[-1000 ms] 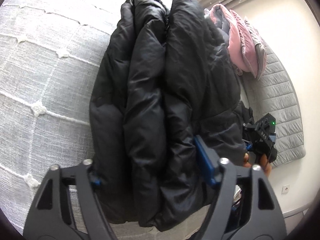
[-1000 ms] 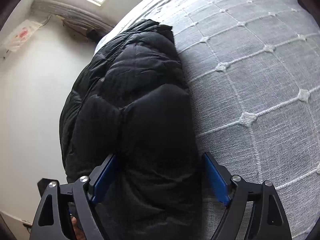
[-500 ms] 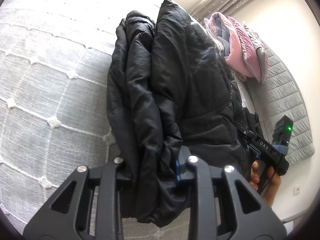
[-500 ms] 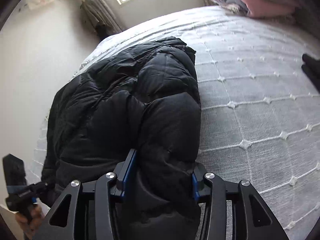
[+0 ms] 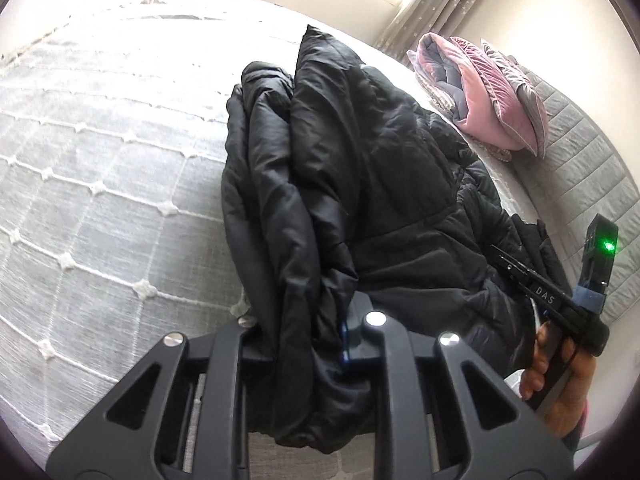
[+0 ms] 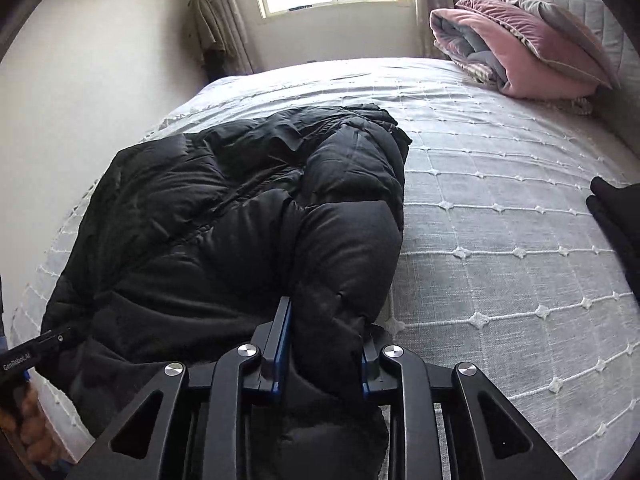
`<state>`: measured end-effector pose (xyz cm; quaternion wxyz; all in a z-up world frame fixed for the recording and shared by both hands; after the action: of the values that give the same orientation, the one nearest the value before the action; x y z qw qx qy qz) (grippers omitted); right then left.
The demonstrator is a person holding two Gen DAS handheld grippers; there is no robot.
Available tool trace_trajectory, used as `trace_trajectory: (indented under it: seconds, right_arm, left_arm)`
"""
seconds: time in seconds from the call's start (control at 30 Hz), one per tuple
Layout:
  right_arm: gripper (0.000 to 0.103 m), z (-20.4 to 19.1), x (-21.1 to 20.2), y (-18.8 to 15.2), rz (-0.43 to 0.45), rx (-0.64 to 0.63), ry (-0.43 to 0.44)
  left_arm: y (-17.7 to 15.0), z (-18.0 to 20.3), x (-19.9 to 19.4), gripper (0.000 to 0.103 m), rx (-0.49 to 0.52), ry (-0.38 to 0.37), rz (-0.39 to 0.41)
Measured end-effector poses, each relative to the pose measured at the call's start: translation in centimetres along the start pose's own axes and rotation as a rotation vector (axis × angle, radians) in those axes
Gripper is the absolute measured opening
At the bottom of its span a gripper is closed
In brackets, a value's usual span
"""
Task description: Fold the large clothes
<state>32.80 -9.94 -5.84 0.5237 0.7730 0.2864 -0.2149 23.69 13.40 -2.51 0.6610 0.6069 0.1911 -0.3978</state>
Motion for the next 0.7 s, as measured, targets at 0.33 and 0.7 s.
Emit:
trace_trajectory:
  seconds: [0.33, 0.7]
  right_arm:
    - [0.023, -0.4, 0.1, 0.0, 0.018, -0.022, -0.008]
    - [0.020, -2.4, 0.1, -0.7, 0.099, -0.137, -0.088]
  left_arm:
    - [0.3, 1.0, -0.3, 0.019, 0.089, 0.085, 0.019]
    - [2.1, 1.3, -1.9, 0.018, 0.123, 0.158, 0.079]
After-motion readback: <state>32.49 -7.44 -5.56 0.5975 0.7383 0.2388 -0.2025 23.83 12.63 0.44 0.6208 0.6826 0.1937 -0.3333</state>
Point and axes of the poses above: each gripper's, at about its wrist camera, not at the fingertips, and x roughly the way its jaws point, z to its right, y to its top, the point moved 5 cm from there along x, roughly the way its jaws point, and after that the axes turned 15 degrees about x, right-handed, at the moved point
